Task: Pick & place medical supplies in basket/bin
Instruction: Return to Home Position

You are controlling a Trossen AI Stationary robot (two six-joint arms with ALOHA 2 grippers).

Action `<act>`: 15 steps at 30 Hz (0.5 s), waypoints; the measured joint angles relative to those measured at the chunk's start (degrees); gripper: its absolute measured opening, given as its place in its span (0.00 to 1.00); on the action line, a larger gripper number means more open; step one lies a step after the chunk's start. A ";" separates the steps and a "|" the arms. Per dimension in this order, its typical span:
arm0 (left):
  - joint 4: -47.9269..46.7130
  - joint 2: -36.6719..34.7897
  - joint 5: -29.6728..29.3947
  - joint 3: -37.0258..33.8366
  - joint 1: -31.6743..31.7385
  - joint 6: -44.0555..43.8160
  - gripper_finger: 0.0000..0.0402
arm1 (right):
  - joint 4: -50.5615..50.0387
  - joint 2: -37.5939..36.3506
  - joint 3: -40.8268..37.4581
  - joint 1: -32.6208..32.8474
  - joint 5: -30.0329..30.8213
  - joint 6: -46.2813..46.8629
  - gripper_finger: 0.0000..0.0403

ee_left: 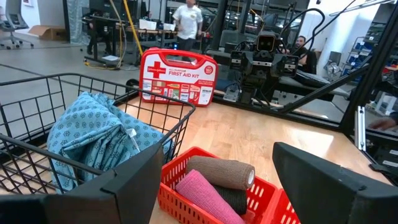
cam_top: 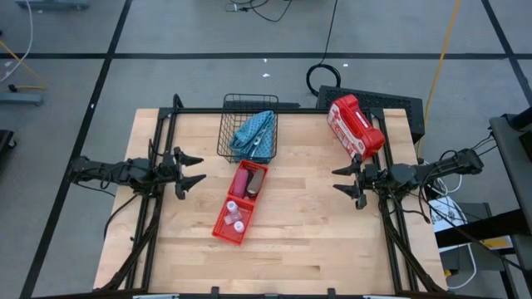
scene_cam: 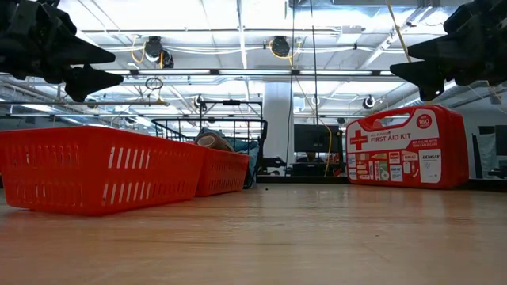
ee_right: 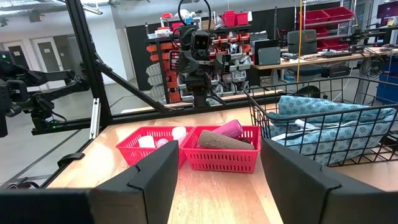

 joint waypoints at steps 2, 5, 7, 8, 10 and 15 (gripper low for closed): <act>0.00 0.00 0.00 0.00 0.00 0.00 0.77 | 0.01 0.00 0.00 -0.01 0.01 0.01 0.54; 0.00 0.00 0.00 0.00 0.00 0.00 0.77 | 0.02 0.00 0.00 -0.01 -0.02 0.01 0.55; 0.00 0.00 0.00 0.00 0.00 0.00 0.77 | 0.00 0.00 0.00 0.00 0.01 0.01 0.55; 0.00 0.00 0.00 0.00 0.00 0.00 0.77 | 0.01 -0.01 0.00 0.00 0.01 0.01 0.55; 0.00 0.00 0.00 0.00 0.00 0.00 0.77 | 0.00 0.00 0.00 0.00 -0.01 0.01 0.54; 0.00 0.00 0.00 0.00 0.00 0.00 0.77 | 0.00 0.00 0.00 0.00 0.00 0.01 0.54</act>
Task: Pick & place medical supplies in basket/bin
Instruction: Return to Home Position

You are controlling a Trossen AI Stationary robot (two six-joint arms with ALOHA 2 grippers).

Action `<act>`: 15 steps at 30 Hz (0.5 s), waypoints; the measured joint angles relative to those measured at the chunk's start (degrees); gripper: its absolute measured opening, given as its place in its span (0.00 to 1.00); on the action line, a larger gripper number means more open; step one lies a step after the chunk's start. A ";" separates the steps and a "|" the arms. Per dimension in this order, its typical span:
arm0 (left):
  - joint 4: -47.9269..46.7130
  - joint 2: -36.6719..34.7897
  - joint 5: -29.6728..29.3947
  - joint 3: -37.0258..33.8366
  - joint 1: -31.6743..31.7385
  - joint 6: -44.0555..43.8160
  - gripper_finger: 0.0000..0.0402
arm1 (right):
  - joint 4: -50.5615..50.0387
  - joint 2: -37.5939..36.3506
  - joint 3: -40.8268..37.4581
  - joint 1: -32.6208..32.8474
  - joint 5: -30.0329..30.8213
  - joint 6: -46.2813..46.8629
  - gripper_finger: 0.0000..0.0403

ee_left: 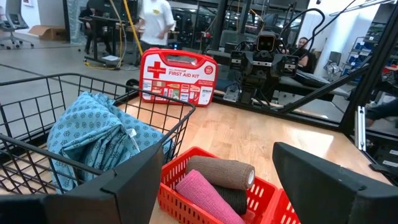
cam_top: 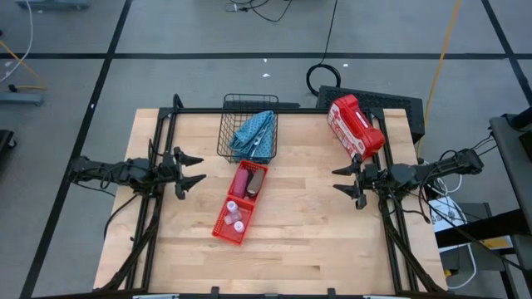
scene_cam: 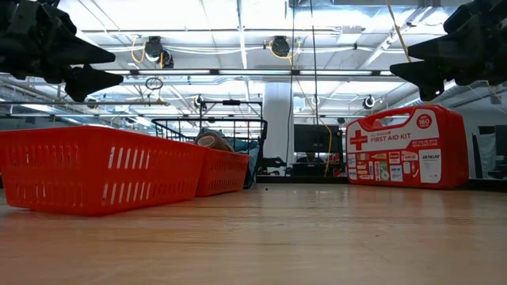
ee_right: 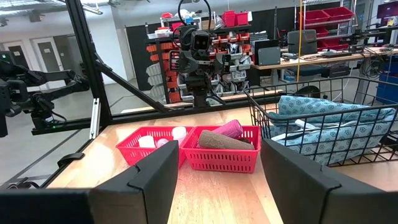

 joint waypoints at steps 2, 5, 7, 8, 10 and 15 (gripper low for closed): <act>0.00 0.00 0.00 0.00 0.00 0.00 0.77 | 0.00 0.00 0.00 -0.01 0.01 0.00 0.54; 0.00 0.00 0.00 0.00 0.00 0.00 0.77 | 0.01 -0.01 0.00 -0.01 0.00 0.00 0.54; 0.00 0.00 0.00 0.00 0.00 0.00 0.77 | 0.00 0.00 0.00 0.00 -0.01 -0.01 0.55; 0.00 0.00 0.00 0.01 0.00 0.00 0.77 | 0.00 0.00 0.00 0.00 -0.01 0.00 0.54; 0.00 0.00 0.00 0.01 0.00 0.00 0.77 | 0.02 0.00 0.00 -0.01 0.01 0.00 0.54; 0.01 0.00 0.00 0.02 0.00 0.00 0.77 | 0.01 -0.01 0.00 0.00 0.01 -0.01 0.54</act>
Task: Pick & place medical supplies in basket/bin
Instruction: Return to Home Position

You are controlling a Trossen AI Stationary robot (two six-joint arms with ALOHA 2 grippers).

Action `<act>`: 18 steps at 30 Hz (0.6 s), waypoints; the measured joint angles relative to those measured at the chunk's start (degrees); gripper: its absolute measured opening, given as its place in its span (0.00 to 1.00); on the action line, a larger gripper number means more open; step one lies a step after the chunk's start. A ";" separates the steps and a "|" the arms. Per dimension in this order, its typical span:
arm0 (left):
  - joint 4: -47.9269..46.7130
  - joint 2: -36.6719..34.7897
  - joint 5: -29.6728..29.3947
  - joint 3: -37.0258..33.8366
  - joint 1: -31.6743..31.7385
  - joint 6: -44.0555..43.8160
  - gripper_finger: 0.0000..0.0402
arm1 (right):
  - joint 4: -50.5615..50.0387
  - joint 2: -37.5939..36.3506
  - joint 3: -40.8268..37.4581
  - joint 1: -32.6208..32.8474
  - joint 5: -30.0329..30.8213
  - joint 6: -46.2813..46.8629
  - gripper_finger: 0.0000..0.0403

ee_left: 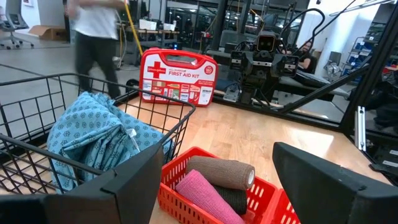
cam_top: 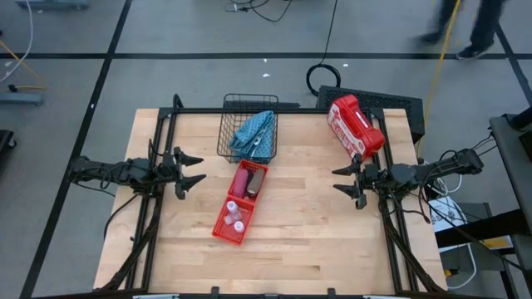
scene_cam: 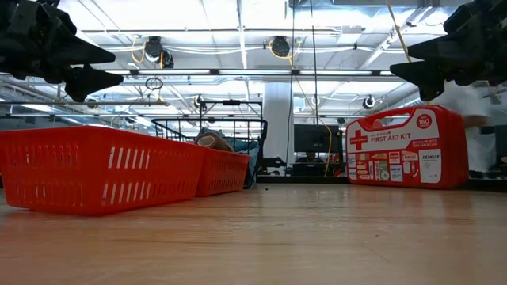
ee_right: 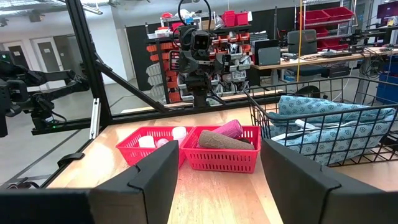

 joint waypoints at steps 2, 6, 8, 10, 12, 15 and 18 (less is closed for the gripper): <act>-0.01 0.00 0.00 0.00 0.00 0.00 0.77 | -0.01 0.01 0.00 -0.01 -0.01 0.01 0.54; -0.01 0.00 0.00 0.00 0.00 0.00 0.77 | -0.01 0.01 0.00 0.01 -0.02 0.01 0.55; 0.00 0.00 0.00 0.00 0.00 0.00 0.77 | -0.01 0.01 0.00 -0.01 -0.01 0.01 0.55; -0.01 0.00 0.00 0.00 0.00 0.00 0.77 | -0.01 0.00 0.00 -0.01 -0.02 0.01 0.55; 0.01 0.00 0.00 -0.01 0.00 0.00 0.77 | 0.00 0.00 0.00 -0.01 -0.02 0.00 0.54; 0.00 0.00 0.00 0.00 0.00 0.00 0.77 | 0.00 0.01 0.00 0.00 -0.01 0.01 0.54; 0.00 0.00 0.00 0.00 -0.01 0.00 0.77 | -0.01 -0.01 0.00 -0.01 0.00 0.01 0.54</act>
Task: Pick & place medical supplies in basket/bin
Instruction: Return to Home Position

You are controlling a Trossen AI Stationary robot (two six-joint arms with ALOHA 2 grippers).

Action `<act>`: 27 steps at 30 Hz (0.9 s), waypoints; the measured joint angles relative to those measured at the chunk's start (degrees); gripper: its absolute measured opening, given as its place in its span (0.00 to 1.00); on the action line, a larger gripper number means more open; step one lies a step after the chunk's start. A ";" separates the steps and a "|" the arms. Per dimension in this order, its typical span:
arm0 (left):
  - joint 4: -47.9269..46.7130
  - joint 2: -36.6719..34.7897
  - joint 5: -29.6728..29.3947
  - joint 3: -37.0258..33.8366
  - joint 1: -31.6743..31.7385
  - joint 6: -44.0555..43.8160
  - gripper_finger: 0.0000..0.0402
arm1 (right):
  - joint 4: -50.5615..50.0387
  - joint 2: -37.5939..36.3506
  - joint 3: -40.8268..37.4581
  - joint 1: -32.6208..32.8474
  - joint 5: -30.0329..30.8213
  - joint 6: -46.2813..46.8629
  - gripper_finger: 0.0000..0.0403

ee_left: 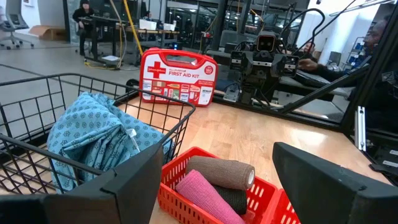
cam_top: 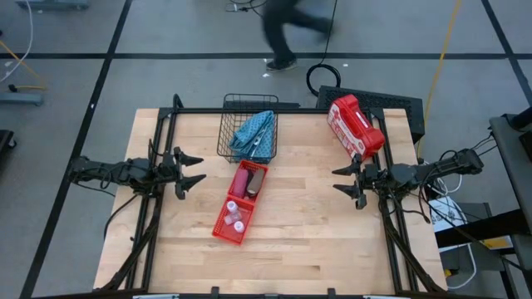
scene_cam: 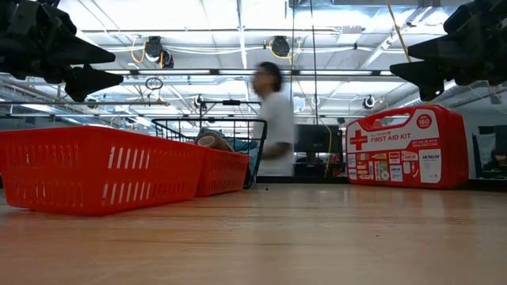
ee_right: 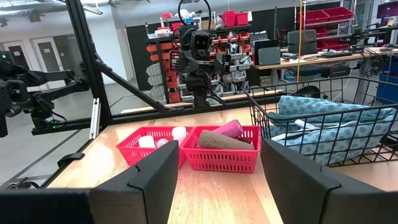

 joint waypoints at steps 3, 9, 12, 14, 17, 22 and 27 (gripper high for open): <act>0.01 0.00 0.00 0.00 0.01 0.00 0.77 | 0.00 0.02 0.00 -0.01 -0.02 0.00 0.54; -0.01 0.00 0.00 0.00 0.01 0.00 0.77 | 0.02 0.02 0.02 -0.01 -0.02 0.00 0.54; 0.01 0.00 -0.02 0.00 -0.01 0.00 0.77 | 0.00 0.01 0.01 -0.01 0.00 -0.01 0.53; 0.00 0.00 0.00 0.00 0.01 0.00 0.77 | 0.00 0.01 0.02 0.02 -0.02 -0.01 0.54; -0.01 0.00 0.00 0.00 0.00 0.00 0.77 | 0.00 0.02 0.02 -0.01 -0.02 0.00 0.54; 0.01 0.00 0.00 0.00 -0.01 0.00 0.77 | 0.00 0.01 0.02 -0.01 -0.01 0.00 0.55; 0.01 0.00 -0.01 0.00 -0.01 0.00 0.77 | 0.01 0.01 0.02 -0.01 -0.01 0.00 0.54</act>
